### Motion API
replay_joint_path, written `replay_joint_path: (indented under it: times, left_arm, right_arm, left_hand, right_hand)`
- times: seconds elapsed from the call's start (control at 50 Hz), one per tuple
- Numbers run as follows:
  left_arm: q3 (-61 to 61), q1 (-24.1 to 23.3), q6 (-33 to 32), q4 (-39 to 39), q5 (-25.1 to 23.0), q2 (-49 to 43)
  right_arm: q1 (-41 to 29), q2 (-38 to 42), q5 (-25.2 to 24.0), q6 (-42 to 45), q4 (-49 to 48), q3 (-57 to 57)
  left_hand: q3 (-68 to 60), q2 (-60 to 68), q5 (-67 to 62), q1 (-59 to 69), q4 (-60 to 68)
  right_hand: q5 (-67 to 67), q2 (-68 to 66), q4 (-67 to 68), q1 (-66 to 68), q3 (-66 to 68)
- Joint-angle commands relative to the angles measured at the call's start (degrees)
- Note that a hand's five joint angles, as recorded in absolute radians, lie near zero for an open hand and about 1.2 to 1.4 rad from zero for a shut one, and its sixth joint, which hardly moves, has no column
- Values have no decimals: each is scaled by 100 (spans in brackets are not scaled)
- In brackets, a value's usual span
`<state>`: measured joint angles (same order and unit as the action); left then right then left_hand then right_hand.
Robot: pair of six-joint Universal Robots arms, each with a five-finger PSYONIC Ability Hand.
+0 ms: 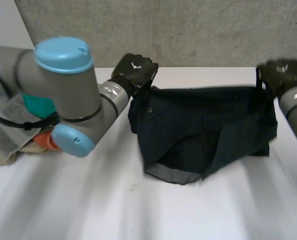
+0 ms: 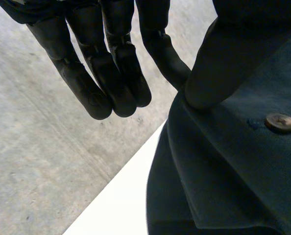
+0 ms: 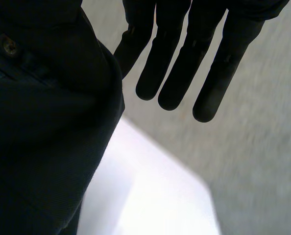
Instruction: Fold the laundry.
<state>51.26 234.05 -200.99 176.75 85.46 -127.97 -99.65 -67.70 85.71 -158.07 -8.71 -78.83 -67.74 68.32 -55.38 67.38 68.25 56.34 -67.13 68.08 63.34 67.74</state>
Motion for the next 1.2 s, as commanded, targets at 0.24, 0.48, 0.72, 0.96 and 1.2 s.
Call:
replay_joint_path:
  times: [0.24, 0.48, 0.72, 0.96, 1.2]
  left_arm:
    - [2626, -1256, 1475, 1072, 964, 1135]
    - [2555, -555, 1475, 571, 798, 1765]
    - [3258, 1212, 588, 448, -529, 1803]
    - [2741, 1873, -195, 211, -1822, 212]
    - [2081, 1504, -318, -158, -1559, -369]
  right_arm:
    - [-230, 2296, -1943, -893, -1000, 2487]
    - [-238, 648, -83, -654, 479, 1477]
    - [-914, -902, 149, -1376, 3657, -261]
    - [-2154, -657, 280, -831, 1110, -2286]
    - [-2568, 292, 1229, -673, -104, -2260]
  left_hand:
    - [108, -165, -129, -72, -159]
    - [5484, -5541, 5247, -5448, -5535]
    - [5602, -5660, 5366, -5566, -5653]
    - [4929, -4987, 4693, -4894, -4980]
    - [2026, -2084, 1790, -1991, -2078]
  right_hand:
    - [298, -219, 124, 598, 158]
    - [-5634, 5713, -5808, -5334, -5774]
    - [-5098, 5178, -5272, -4798, -5238]
    - [-4271, 4350, -4445, -3971, -4411]
    - [-3419, 3498, -3593, -3119, -3559]
